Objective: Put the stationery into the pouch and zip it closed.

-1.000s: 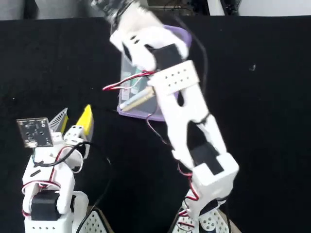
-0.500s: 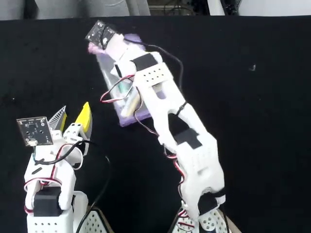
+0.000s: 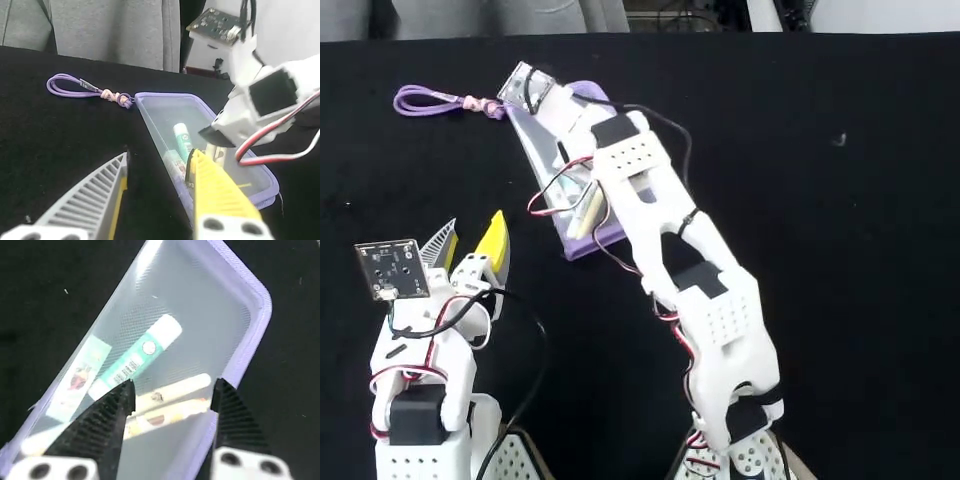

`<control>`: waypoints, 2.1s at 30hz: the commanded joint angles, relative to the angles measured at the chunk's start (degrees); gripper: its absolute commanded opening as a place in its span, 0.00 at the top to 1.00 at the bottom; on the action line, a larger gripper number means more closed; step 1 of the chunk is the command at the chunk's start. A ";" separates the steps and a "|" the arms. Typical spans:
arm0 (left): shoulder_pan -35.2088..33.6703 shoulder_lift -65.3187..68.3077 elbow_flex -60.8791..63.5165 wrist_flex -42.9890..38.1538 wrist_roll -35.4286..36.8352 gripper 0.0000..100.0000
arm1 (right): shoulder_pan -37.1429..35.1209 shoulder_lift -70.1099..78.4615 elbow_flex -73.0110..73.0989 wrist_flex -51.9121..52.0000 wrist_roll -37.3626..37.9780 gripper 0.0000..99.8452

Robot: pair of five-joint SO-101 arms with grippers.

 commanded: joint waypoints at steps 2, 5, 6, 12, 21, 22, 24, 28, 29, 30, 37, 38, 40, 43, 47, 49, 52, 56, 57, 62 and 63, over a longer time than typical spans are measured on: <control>-0.22 -0.26 -0.40 -1.41 0.44 0.79 | -0.35 -2.59 -13.93 11.16 1.05 0.75; -0.57 -0.26 -0.92 -1.41 0.35 0.79 | 0.09 -4.35 -23.43 19.16 0.97 0.75; -0.57 -0.26 -1.10 -1.41 0.26 0.79 | 0.44 -4.79 -26.59 21.63 0.79 0.75; -0.57 -0.26 -2.33 -1.32 0.09 0.82 | 5.27 -5.93 -44.35 36.48 0.70 0.75; -0.57 -0.26 -1.10 0.09 -4.40 0.97 | 19.78 -6.02 -55.16 39.56 -14.15 0.99; -0.57 -0.26 -0.66 0.79 -4.48 0.97 | 21.10 -6.02 -55.60 39.56 -14.95 0.98; -0.57 -0.26 0.84 1.49 -4.48 0.97 | 23.47 -6.11 -55.69 39.56 -14.95 0.97; -0.57 -0.26 4.26 1.58 -4.84 0.97 | 26.20 -8.66 -55.34 39.56 -14.95 0.97; -0.57 -0.26 5.23 1.58 -4.84 0.97 | 26.37 -9.80 -55.34 39.56 -15.03 0.97; -0.57 -0.26 6.20 1.58 -4.84 0.97 | 26.37 -11.12 -55.25 39.56 -15.03 0.97; -0.66 -0.26 12.09 1.85 -4.92 0.97 | 26.37 -20.79 -54.81 39.65 -15.03 0.99; -0.66 -0.26 12.70 1.85 -4.92 0.97 | 26.37 -22.11 -54.11 39.65 -15.03 0.99; -0.66 -0.26 13.85 1.85 -4.92 0.97 | 26.46 -25.10 -51.56 39.65 -15.03 0.99; -0.66 -0.26 16.04 1.93 -4.92 0.97 | 26.46 -30.64 -44.44 39.65 -15.03 0.99; -0.66 -0.26 19.65 1.93 -4.92 0.97 | 26.46 -40.84 -31.43 39.65 -15.03 0.99; -0.66 -0.18 19.74 4.04 -4.92 0.97 | 26.46 -46.99 -23.69 39.56 -15.03 0.99; -2.77 -0.26 19.65 8.00 -4.66 0.97 | 26.46 -57.01 -12.00 39.30 -14.59 0.99; -6.64 -0.26 19.65 7.38 -4.48 0.97 | 26.46 -67.03 3.65 35.34 -14.51 0.99; -6.73 -0.18 19.65 7.82 -4.48 0.97 | 26.46 -69.23 7.43 34.29 -14.51 0.99; -6.64 -0.18 19.65 13.89 -4.48 0.97 | 26.46 -79.60 28.70 25.05 -14.51 0.99; -6.81 -0.18 19.65 14.59 -4.48 0.97 | 26.46 -81.80 32.84 23.03 -14.59 0.99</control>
